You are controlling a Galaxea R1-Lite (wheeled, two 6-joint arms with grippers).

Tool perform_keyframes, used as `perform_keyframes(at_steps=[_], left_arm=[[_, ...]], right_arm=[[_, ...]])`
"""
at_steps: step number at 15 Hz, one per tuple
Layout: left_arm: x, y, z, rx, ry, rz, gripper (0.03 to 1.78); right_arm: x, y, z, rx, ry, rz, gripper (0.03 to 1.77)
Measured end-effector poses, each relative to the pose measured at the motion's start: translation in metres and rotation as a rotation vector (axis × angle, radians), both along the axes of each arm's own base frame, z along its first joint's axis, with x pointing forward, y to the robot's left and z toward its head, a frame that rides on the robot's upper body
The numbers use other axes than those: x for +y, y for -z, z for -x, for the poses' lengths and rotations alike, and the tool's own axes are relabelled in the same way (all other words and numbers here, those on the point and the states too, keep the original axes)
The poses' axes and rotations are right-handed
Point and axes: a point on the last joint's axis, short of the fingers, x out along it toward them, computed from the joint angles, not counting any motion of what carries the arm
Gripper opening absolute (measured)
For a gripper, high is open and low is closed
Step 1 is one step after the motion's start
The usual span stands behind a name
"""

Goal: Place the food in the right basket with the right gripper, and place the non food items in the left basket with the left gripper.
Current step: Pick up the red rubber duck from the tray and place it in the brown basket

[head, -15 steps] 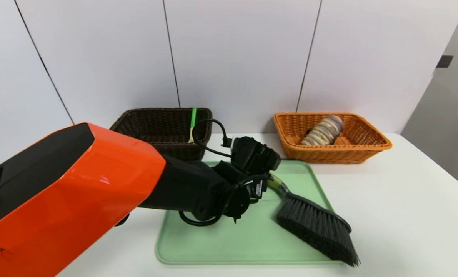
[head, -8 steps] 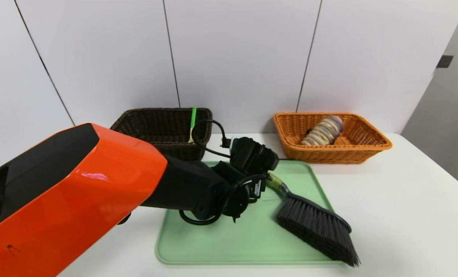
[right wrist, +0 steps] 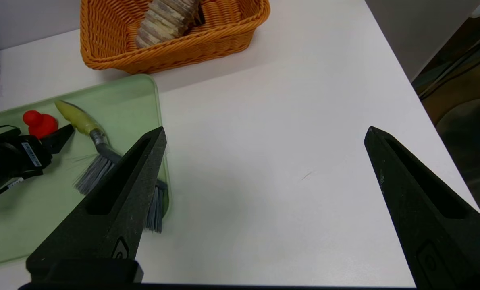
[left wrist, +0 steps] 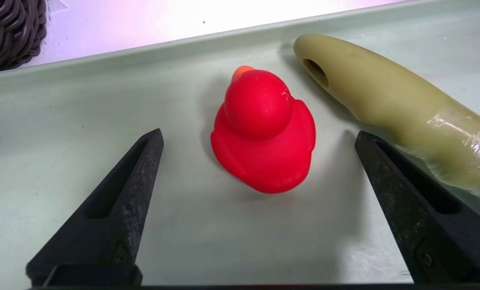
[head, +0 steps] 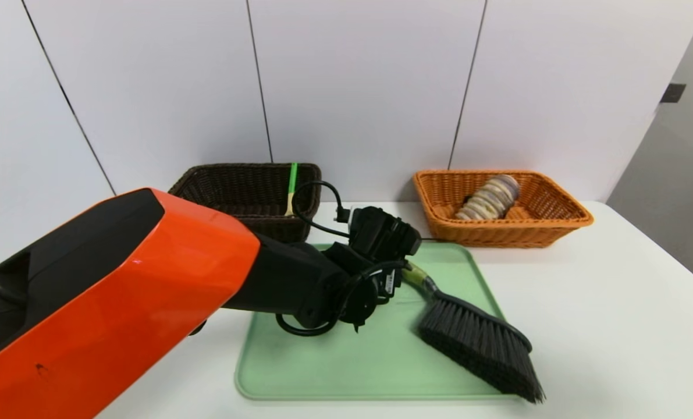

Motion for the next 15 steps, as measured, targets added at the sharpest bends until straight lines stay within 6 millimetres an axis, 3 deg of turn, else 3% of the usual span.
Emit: perform_keyframes(at_steps=[2,6,9,15], left_arm=[[-0.001,0.001,0.000,0.000,0.001,-0.001,1.60],[0.000,0.002,-0.002,0.000,-0.004,0.001,0.99],[0.000,0.002,-0.003,0.000,-0.005,0.000,0.70],[0.003,-0.012,0.001,0.001,0.026,0.030,0.67]], right_arm=[[0.000,0.000,0.000,0.001,-0.005,-0.002,1.70],[0.000,0.000,0.000,-0.001,-0.007,-0.002,1.70],[0.000,0.000,-0.001,0.001,-0.007,-0.002,1.70],[0.000,0.000,-0.001,0.004,-0.006,-0.003,1.70]])
